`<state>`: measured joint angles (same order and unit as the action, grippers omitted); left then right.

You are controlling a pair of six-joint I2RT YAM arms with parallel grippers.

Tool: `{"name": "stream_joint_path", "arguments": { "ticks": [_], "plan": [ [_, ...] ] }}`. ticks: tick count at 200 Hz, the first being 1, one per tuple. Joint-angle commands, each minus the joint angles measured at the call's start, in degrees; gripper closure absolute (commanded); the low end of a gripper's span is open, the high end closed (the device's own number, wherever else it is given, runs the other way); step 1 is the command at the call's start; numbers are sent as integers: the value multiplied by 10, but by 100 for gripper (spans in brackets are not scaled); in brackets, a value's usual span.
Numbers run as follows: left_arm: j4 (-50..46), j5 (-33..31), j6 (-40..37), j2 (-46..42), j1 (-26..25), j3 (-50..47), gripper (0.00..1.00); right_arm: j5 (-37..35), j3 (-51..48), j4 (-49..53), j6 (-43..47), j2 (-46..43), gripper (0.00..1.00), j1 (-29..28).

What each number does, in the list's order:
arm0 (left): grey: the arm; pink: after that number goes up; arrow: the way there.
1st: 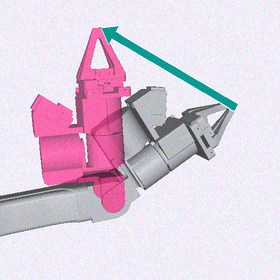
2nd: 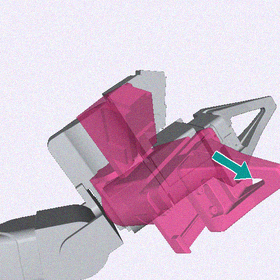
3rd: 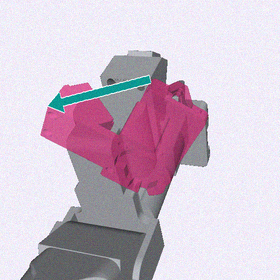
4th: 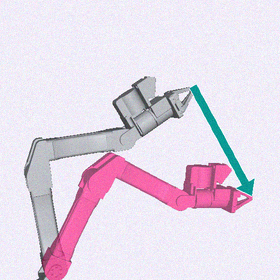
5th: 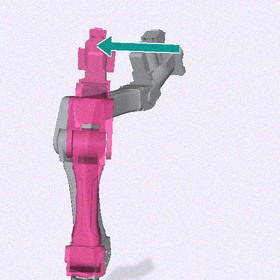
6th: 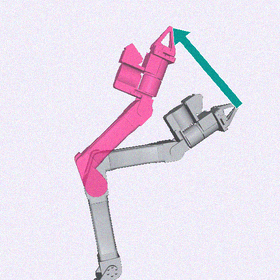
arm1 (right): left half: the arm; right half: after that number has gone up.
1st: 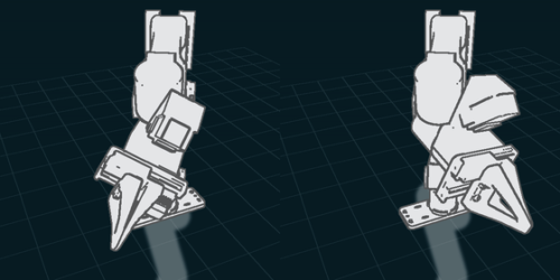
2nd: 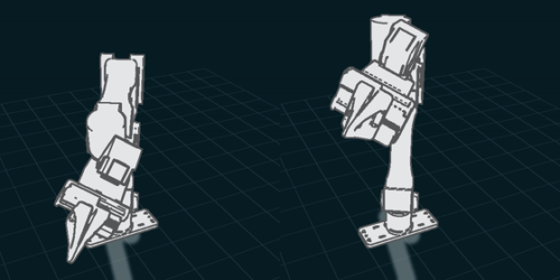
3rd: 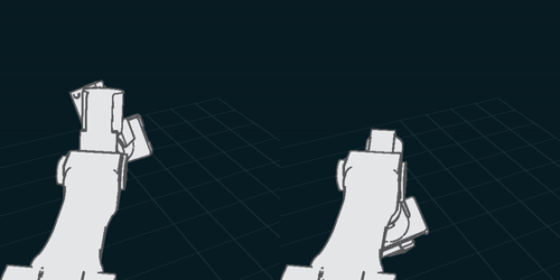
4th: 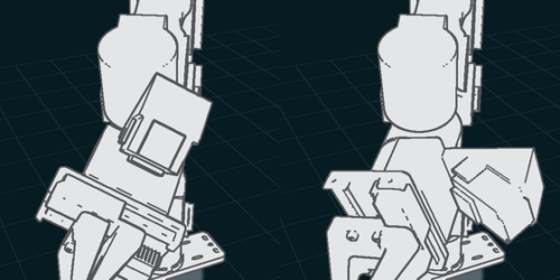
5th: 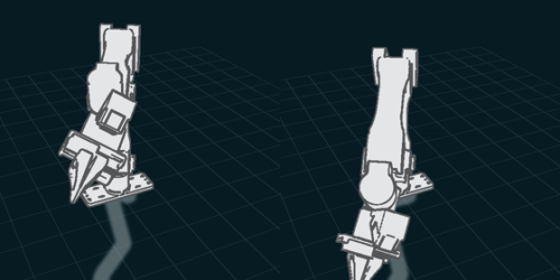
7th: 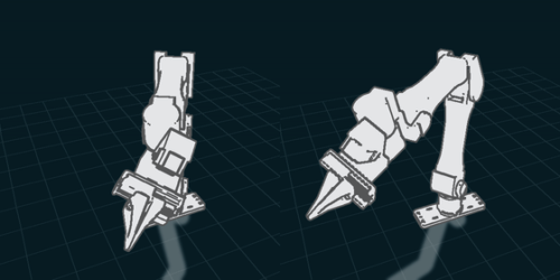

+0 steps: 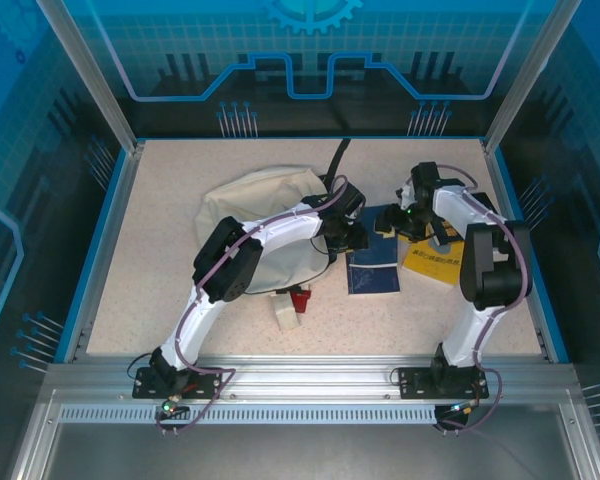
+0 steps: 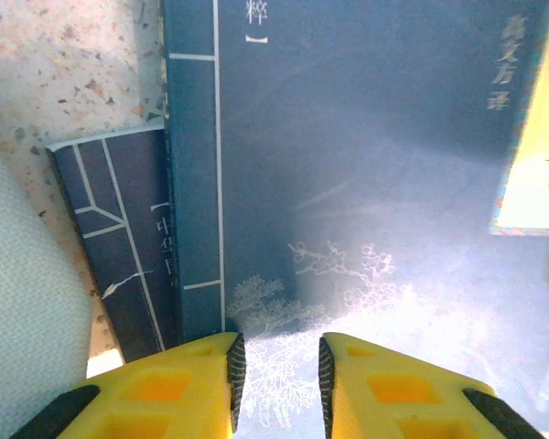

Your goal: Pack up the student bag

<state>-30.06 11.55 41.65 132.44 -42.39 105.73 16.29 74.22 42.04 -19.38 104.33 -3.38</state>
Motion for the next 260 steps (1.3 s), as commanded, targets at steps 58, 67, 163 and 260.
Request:
{"name": "stream_joint_path", "arguments": {
  "ticks": [58,67,163,260],
  "plan": [
    [-55,-1,-29,35,-5,30,69,37,-6,35,6,-64,83,-11],
    [-63,4,-35,29,-4,38,69,31,-8,34,4,-67,88,-11],
    [-81,68,-79,-182,55,1,24,92,-42,21,-10,-238,96,3],
    [153,290,34,-375,176,-285,1,334,-105,-111,-82,-297,96,-25]
  ]
}}
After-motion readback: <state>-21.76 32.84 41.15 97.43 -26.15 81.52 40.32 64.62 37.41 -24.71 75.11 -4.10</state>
